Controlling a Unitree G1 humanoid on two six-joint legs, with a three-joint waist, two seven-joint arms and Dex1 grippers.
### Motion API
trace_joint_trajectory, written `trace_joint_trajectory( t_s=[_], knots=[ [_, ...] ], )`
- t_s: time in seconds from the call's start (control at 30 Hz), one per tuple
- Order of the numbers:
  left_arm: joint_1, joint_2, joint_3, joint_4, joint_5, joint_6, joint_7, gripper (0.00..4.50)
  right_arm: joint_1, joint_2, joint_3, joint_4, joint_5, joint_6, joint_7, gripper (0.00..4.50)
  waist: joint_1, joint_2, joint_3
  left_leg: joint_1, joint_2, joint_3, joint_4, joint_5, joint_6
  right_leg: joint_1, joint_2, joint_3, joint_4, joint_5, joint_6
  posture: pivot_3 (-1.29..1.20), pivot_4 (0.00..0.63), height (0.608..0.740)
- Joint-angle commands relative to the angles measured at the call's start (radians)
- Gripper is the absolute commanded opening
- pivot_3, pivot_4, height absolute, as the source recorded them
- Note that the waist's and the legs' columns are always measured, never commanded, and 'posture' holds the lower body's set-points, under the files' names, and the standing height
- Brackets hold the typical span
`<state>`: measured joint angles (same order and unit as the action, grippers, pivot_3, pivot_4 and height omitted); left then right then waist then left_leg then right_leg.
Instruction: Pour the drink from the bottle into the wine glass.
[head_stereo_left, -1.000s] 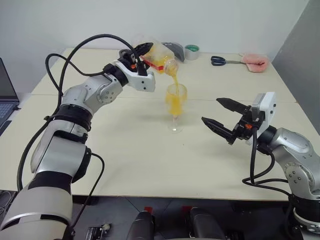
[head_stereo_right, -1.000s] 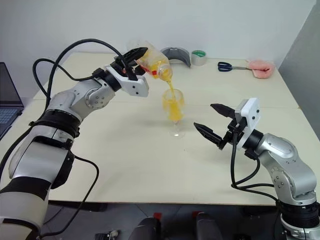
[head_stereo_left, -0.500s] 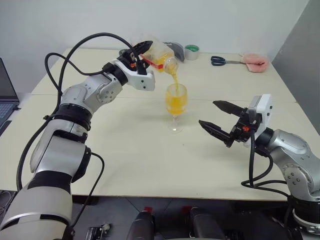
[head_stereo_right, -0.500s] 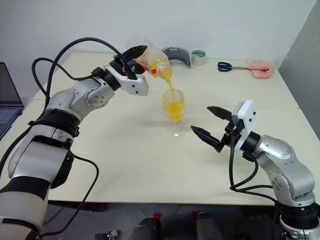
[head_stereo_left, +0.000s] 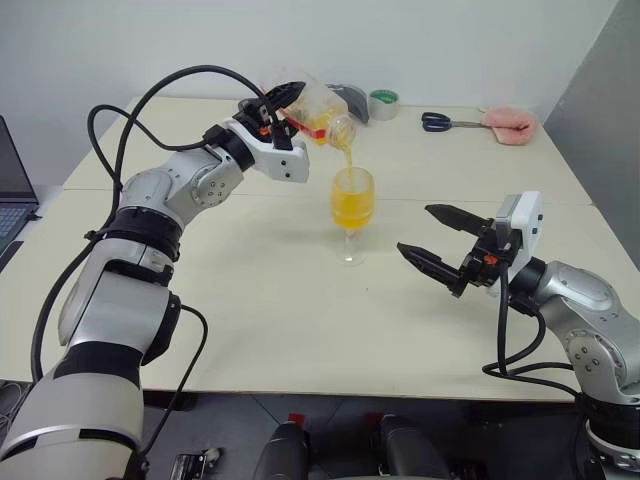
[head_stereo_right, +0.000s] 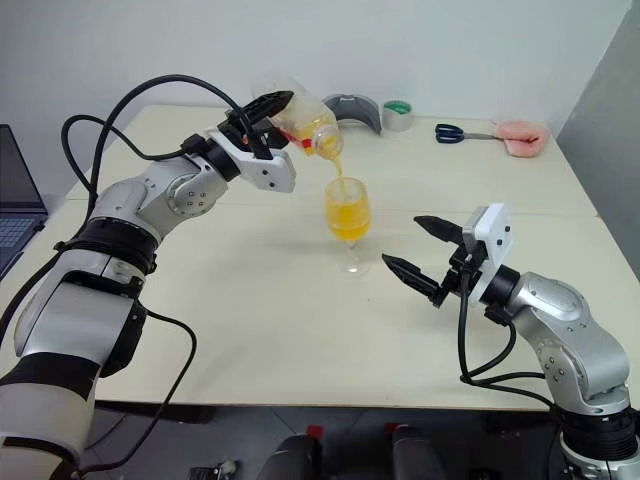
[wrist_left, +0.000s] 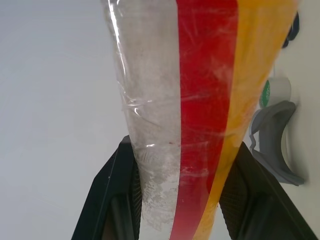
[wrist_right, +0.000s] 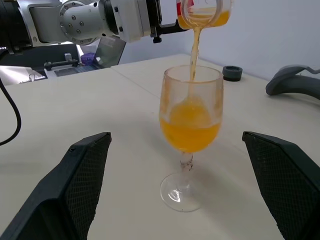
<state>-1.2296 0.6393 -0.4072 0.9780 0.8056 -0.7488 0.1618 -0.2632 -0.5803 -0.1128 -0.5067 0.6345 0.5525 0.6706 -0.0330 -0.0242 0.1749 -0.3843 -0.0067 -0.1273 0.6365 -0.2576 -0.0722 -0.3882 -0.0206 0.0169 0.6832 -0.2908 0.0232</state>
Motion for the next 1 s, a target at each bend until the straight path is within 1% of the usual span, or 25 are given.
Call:
trace_joint_trajectory(
  t_s=[0.03, 0.23, 0.53, 0.63, 0.8, 0.9, 1.0],
  knots=[
    [-0.036, 0.010, 0.002, -0.014, -0.008, -0.003, 0.013, 1.66, -0.004, -0.006, -0.009, -0.042, 0.012, -0.004, -0.004, 4.50, 0.000, 0.000, 0.000, 0.000, 0.000, 0.000, 0.000, 0.000, 0.000, 0.000, 0.000, 0.000, 0.000, 0.000, 0.000, 0.00, 0.150, 0.740],
    [-0.024, -0.002, 0.018, -0.001, -0.040, 0.008, -0.010, 1.66, -0.008, -0.003, -0.007, -0.042, 0.010, -0.003, -0.007, 4.50, 0.000, 0.000, 0.000, 0.000, 0.000, 0.000, 0.001, 0.000, 0.000, 0.000, 0.000, 0.000, 0.001, 0.000, 0.000, 0.00, 0.150, 0.740],
    [0.033, -0.046, 0.060, -0.009, -0.170, 0.032, -0.103, 1.66, -0.015, 0.019, 0.000, -0.051, 0.003, -0.014, -0.035, 4.50, -0.001, 0.000, 0.000, -0.001, 0.000, 0.000, 0.004, 0.000, 0.000, 0.000, 0.000, 0.000, 0.003, 0.000, 0.000, 0.00, 0.150, 0.740],
    [0.050, -0.073, 0.098, -0.013, -0.246, 0.066, -0.163, 1.66, -0.014, 0.025, 0.012, -0.056, -0.011, -0.023, -0.041, 4.50, -0.001, 0.000, 0.000, -0.001, 0.000, 0.000, 0.005, 0.000, 0.000, 0.000, 0.000, 0.000, 0.003, 0.000, 0.000, 0.00, 0.150, 0.740],
    [0.076, -0.132, 0.193, -0.053, -0.419, 0.167, -0.303, 1.66, -0.013, 0.040, 0.028, -0.060, -0.038, -0.040, -0.053, 4.50, -0.001, 0.000, 0.000, -0.001, -0.001, 0.000, 0.006, 0.000, 0.000, 0.000, 0.000, 0.000, 0.005, 0.000, 0.000, 0.00, 0.150, 0.740],
    [0.105, -0.171, 0.294, -0.122, -0.574, 0.324, -0.397, 1.66, -0.009, 0.035, 0.049, -0.061, -0.060, -0.034, -0.056, 4.50, -0.003, 0.000, 0.000, -0.001, -0.001, 0.000, 0.007, 0.000, 0.000, 0.000, 0.000, 0.000, 0.005, 0.000, 0.000, 0.00, 0.150, 0.740],
    [0.157, -0.190, 0.371, -0.221, -0.678, 0.475, -0.449, 1.66, -0.011, 0.036, 0.067, -0.070, -0.066, -0.018, -0.060, 4.50, -0.013, 0.000, 0.000, -0.001, 0.000, 0.000, 0.007, 0.000, 0.000, -0.001, 0.000, 0.000, 0.006, 0.000, 0.000, 0.00, 0.150, 0.740]
  ],
)
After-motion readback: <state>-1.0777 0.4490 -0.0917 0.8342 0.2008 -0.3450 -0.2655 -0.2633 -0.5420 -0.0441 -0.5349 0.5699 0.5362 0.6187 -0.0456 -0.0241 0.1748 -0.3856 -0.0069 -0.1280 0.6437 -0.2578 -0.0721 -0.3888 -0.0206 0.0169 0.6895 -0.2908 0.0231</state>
